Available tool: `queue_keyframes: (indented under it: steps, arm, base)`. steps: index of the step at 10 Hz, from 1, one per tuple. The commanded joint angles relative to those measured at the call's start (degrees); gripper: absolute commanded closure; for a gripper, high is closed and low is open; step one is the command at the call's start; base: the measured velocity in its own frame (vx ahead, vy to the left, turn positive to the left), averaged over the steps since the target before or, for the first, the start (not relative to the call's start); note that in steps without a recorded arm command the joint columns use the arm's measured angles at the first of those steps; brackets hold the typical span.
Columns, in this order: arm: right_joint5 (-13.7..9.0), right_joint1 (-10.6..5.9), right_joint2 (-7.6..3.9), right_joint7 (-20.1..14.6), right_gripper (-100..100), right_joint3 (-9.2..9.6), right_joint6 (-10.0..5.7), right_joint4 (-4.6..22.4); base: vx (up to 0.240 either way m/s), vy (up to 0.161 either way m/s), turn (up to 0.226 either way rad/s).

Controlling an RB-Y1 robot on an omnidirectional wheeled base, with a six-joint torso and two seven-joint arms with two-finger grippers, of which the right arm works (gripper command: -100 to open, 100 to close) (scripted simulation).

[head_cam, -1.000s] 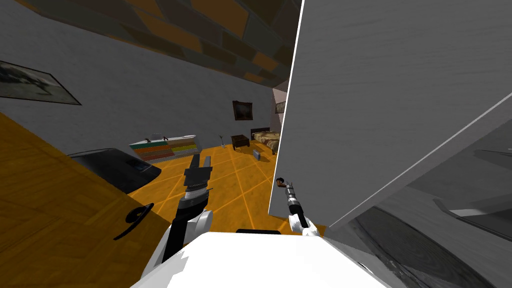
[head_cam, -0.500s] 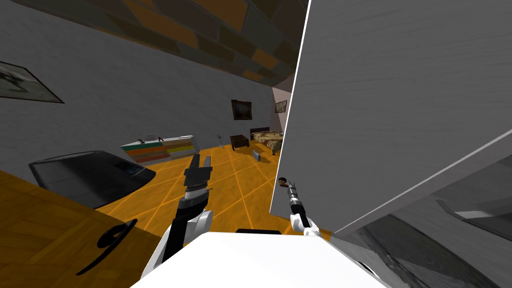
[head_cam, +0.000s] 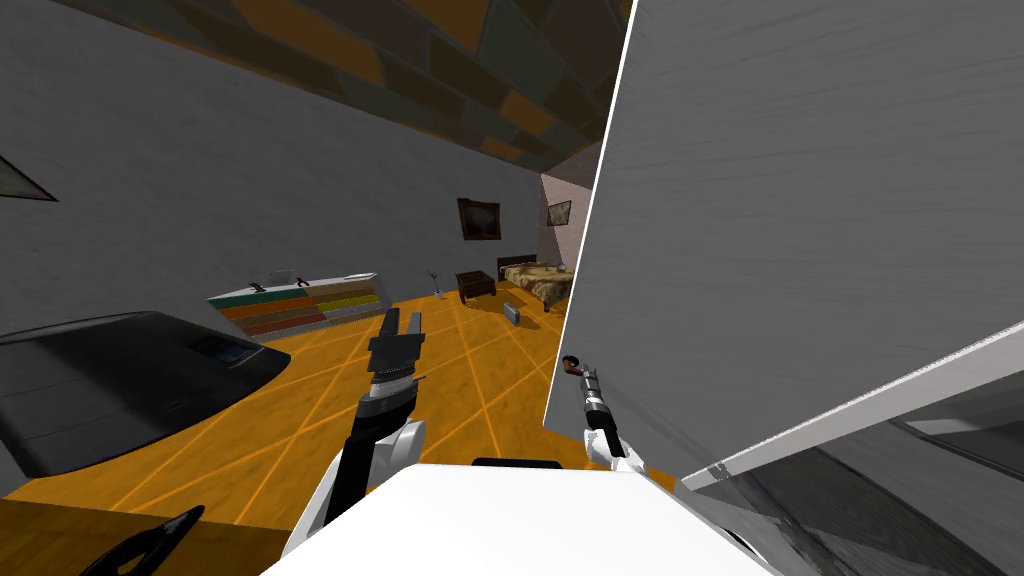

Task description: Push the door open

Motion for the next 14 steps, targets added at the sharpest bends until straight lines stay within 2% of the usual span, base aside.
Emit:
queue_keyframes:
  steps: [1,11,12,13,14]
  arm:
    - [-0.8,-0.08,-0.46,0.5,100,-1.34,0.27,-0.3]
    - [-3.8,0.26,-0.72,2.5,100,-6.23,0.32,-0.2]
    - [-3.8,0.75,-1.07,2.4,100,-6.31,0.57,-0.4]
    - [-4.4,0.88,-1.37,2.8,100,-7.49,0.50,-0.4]
    - [-4.6,0.90,-1.40,2.9,100,-7.73,0.48,-0.4]
  base:
    - [0.183,0.083,-0.064]
    - [0.184,0.067,-0.058]
    - [0.069,0.014,-0.047]
    - [0.139,0.001,-0.051]
    - [0.223,0.028,-0.055]
